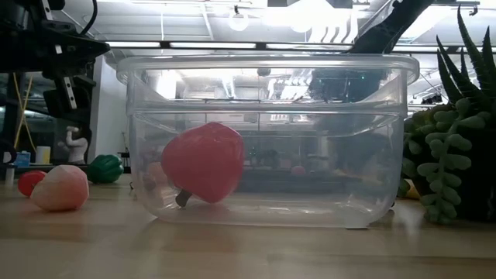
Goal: Pick and placing Produce into tupperware
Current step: Put the middle peach into the transparent bin
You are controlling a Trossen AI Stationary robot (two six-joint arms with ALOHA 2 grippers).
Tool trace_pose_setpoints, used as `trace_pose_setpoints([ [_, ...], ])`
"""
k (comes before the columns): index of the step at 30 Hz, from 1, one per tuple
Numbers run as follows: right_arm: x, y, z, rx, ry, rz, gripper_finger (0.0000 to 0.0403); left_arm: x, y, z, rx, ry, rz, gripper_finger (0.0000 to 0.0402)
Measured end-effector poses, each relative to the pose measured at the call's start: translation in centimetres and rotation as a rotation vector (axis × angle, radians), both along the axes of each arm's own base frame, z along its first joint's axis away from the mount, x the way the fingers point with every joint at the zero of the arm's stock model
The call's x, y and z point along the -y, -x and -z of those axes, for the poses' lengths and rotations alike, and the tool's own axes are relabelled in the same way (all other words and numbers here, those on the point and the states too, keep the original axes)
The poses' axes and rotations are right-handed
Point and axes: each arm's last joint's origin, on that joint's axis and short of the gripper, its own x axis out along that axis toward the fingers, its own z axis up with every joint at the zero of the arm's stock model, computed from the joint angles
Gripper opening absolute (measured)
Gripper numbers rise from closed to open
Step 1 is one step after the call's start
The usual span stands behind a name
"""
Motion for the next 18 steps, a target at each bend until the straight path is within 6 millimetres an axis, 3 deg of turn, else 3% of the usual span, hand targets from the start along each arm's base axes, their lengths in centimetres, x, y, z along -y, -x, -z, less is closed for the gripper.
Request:
trace_pose_setpoints([
  [18, -0.13, 0.16, 0.04, -0.004, -0.035, -0.013, 0.0161, 0.0, 0.0, 0.01, 0.0, 0.0, 0.0, 0.0001],
])
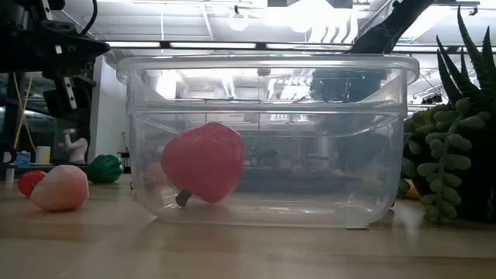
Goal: Pick and placing Produce into tupperware
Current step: Put the middle peach into the transparent bin
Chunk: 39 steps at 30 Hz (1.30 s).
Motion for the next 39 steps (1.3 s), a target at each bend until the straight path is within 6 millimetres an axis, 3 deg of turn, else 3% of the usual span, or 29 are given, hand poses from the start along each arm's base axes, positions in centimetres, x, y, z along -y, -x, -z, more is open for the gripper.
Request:
trace_pose_setpoints([
  [10, -0.03, 0.0, 0.0, 0.003, -0.005, -0.027, 0.0185, 0.0, 0.0, -0.01, 0.0, 0.0, 0.0, 0.0001],
  [28, -0.15, 0.18, 0.05, -0.015, -0.021, -0.039, 0.0186, 0.0, 0.0, -0.01, 0.001, 0.0, 0.0, 0.0001],
  [39, -0.15, 0.18, 0.05, -0.015, -0.021, -0.039, 0.016, 0.03, 0.0, -0.01, 0.001, 0.001, 0.012, 0.0001],
])
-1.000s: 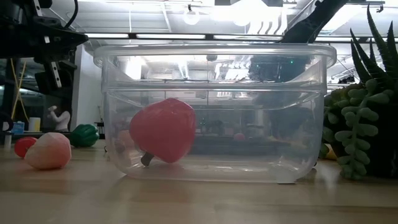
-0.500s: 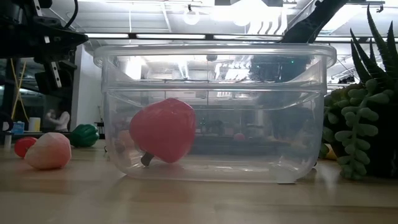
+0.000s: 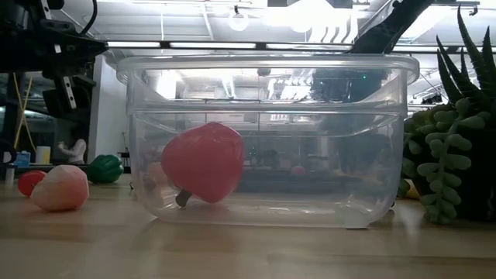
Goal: Pick and placing Produce into tupperware
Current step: Put the middle peach into the transparent bin
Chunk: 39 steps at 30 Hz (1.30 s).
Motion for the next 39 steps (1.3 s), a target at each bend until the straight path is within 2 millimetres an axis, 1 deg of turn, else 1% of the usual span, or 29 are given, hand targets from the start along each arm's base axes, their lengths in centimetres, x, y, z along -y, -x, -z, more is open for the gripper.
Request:
trace_pose_setpoints([
  [5, 0.0, 0.0, 0.0, 0.0, 0.0, 0.0, 0.014, 0.0, 0.0, 0.0, 0.001, 0.0, 0.0, 0.0001],
  [14, 0.0, 0.0, 0.0, 0.0, -0.004, -0.001, 0.0138, 0.0, 0.0, 0.0, 0.001, -0.002, 0.0, 0.0001],
  [18, -0.1, 0.0, -0.3, 0.0, -0.037, -0.002, 0.0138, 0.0, 0.0, 0.0, 0.001, -0.002, 0.0, 0.0001],
  [27, 0.4, -1.3, -3.0, 0.021, -0.036, -0.033, 0.0138, 0.0, 0.0, 0.0, 0.001, -0.003, 0.0, 0.0001],
  [39, 0.7, -4.5, -8.4, 0.164, 0.057, -0.114, 0.0138, 0.0, 0.0, 0.0, 0.002, -0.005, -0.001, 0.0001],
])
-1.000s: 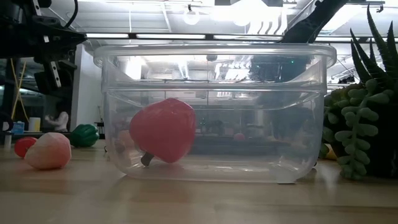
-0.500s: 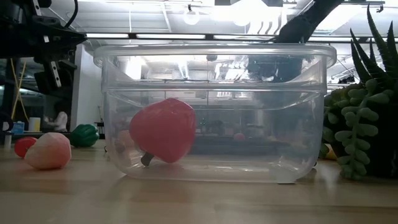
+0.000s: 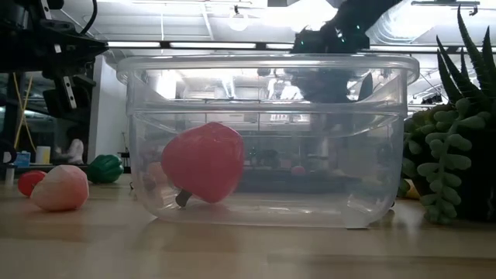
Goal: Pick and placing Produce into tupperware
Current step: Put the middle peach into the transparent bin
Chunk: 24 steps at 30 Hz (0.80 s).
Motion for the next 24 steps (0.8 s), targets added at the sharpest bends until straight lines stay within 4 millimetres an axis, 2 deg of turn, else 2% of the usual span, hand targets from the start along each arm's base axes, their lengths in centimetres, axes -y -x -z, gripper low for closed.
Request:
trace_pose_setpoints([
  [10, -1.1, -1.9, -4.6, 0.096, 0.051, -0.116, 0.0138, 0.0, 0.0, 0.0, 0.0, 0.0, 0.0, 0.0001],
  [24, -5.8, -4.1, -10.0, 0.246, 0.044, -0.361, 0.0138, 0.0, 0.0, 0.0, 0.0, 0.001, -0.005, 0.0001],
])
